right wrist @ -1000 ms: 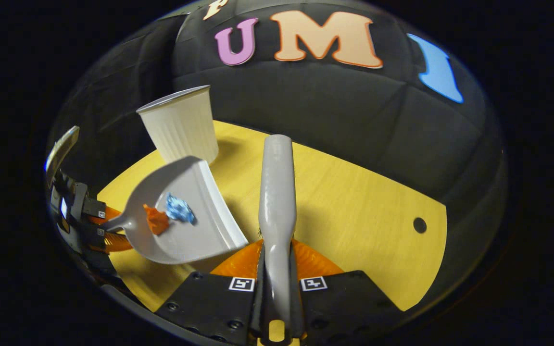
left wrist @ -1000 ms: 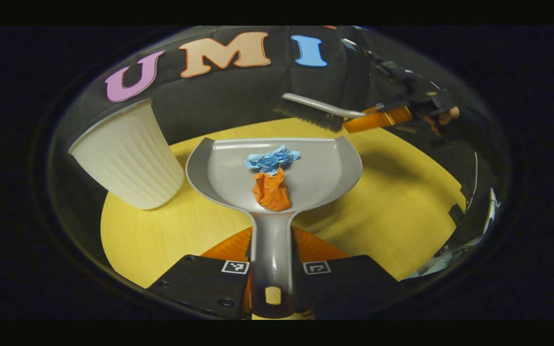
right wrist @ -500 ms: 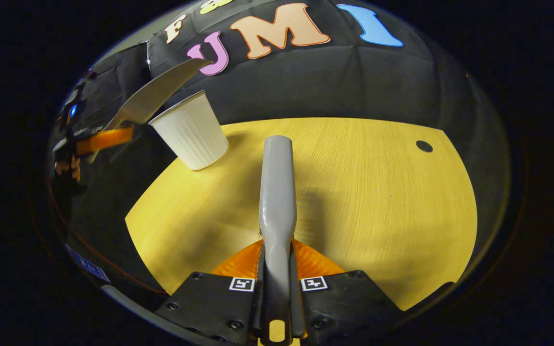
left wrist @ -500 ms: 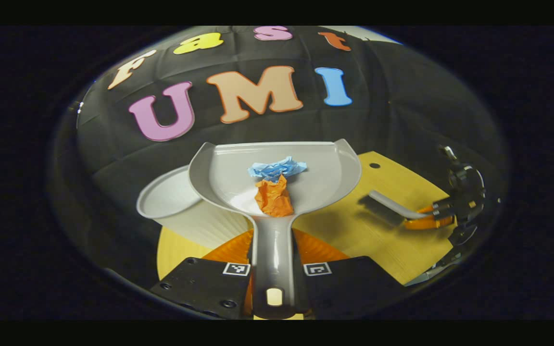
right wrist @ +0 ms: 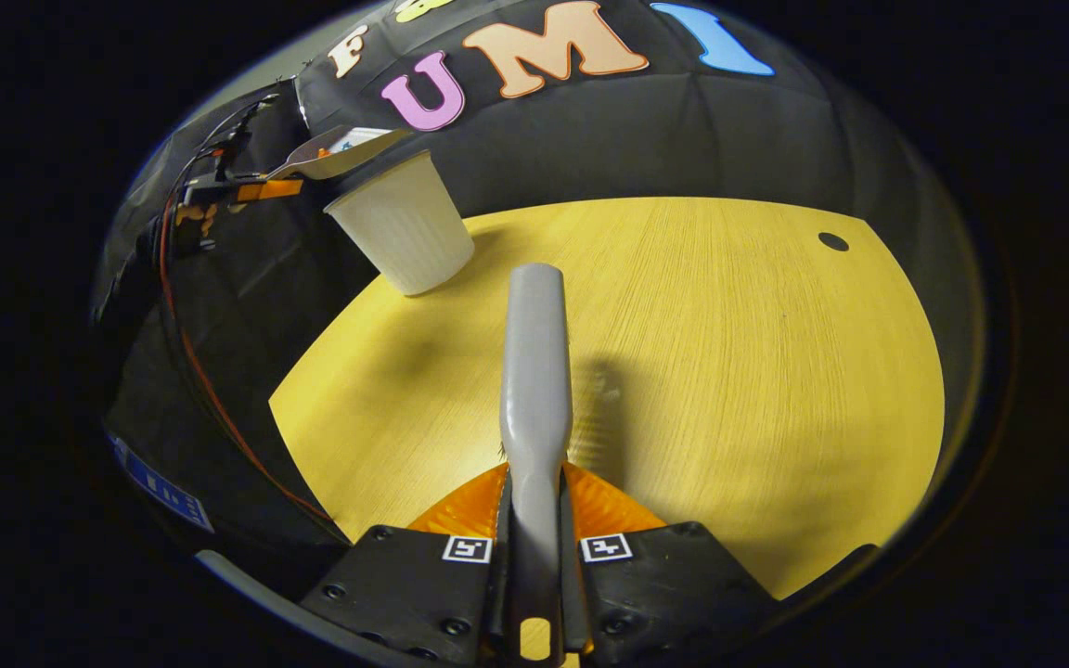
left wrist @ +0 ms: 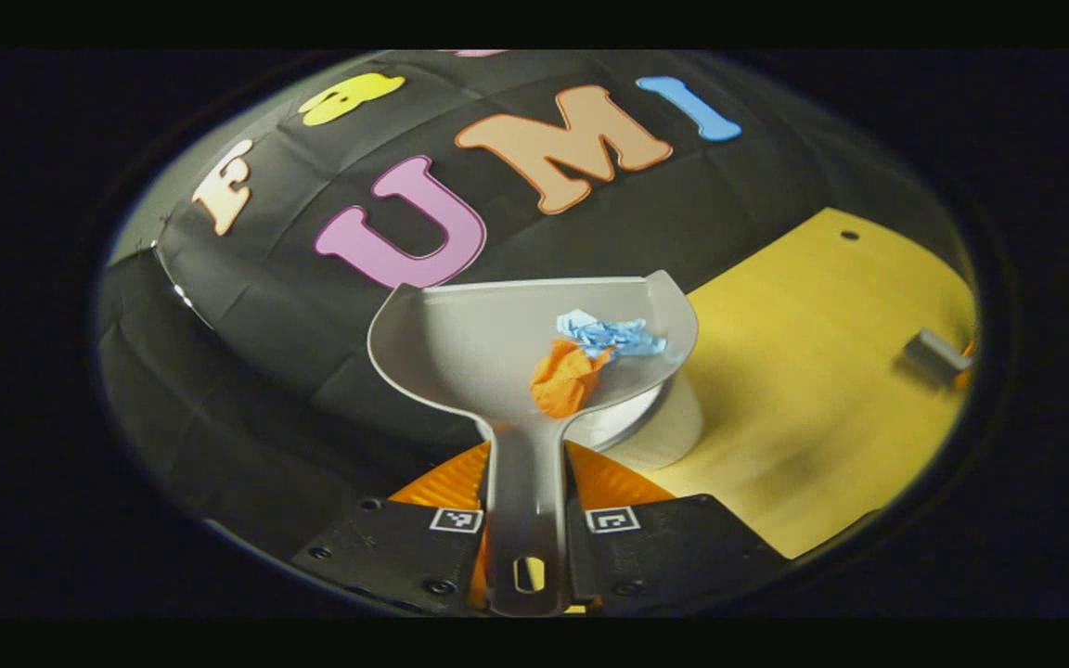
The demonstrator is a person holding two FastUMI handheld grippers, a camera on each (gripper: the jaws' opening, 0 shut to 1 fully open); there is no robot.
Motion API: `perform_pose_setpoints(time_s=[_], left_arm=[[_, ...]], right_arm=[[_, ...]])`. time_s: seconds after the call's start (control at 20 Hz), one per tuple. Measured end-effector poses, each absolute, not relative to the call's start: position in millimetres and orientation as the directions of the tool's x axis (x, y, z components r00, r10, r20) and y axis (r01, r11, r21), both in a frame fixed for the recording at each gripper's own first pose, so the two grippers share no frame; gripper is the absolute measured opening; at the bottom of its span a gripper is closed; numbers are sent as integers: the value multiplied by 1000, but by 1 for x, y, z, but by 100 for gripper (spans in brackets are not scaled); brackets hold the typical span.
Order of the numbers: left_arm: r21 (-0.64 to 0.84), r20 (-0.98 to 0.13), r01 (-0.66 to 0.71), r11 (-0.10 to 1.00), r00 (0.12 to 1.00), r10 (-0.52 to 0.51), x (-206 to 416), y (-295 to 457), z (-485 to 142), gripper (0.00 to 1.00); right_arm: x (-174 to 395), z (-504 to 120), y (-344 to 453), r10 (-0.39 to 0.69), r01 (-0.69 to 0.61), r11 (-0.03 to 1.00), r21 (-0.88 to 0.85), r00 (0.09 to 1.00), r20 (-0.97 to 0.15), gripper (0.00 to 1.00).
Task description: Pick up the small broom and dustpan from the desktop, sweep the trash into the dustpan with the broom, and then empty the trash into the garbage bin.
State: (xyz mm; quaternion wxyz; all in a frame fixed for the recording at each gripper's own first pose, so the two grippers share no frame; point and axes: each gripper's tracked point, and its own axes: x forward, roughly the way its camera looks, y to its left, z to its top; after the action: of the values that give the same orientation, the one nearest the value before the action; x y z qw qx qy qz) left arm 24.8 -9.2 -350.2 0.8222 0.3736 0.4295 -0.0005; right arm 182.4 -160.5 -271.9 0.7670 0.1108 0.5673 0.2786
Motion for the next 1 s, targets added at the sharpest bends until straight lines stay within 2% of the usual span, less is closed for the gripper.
perform_pose_setpoints(time_s=[0.1, 0.3, 0.4, 0.65, 0.75, 0.9, 1.0], left_arm=[[674, -691, 365, 642, 619, 374, 24, -7, -351, 25], [803, -596, 462, 377, 654, 466, 18, 12, -357, 26], [829, -558, 477, 292, 672, 487, 18, 21, -353, 25], [862, -402, 502, -71, 762, 507, 34, 21, -331, 25], [848, -420, 525, -78, 754, 505, 31, 24, -334, 25], [865, -441, 502, 11, 749, 494, 30, 24, -333, 26], [869, -492, 440, 225, 734, 469, 27, 16, -337, 25]], right_arm=[[175, -275, -158, 553, -299, 820, 489, 190, -811, 19], [172, -276, -156, 556, -309, 814, 492, 170, -814, 19], [170, -277, -154, 557, -317, 811, 492, 159, -815, 19], [167, -276, -153, 568, -329, 799, 503, 138, -811, 19], [168, -276, -154, 570, -337, 797, 502, 141, -810, 21], [168, -274, -153, 570, -334, 799, 500, 157, -807, 19], [171, -273, -154, 571, -330, 802, 497, 181, -801, 20]])
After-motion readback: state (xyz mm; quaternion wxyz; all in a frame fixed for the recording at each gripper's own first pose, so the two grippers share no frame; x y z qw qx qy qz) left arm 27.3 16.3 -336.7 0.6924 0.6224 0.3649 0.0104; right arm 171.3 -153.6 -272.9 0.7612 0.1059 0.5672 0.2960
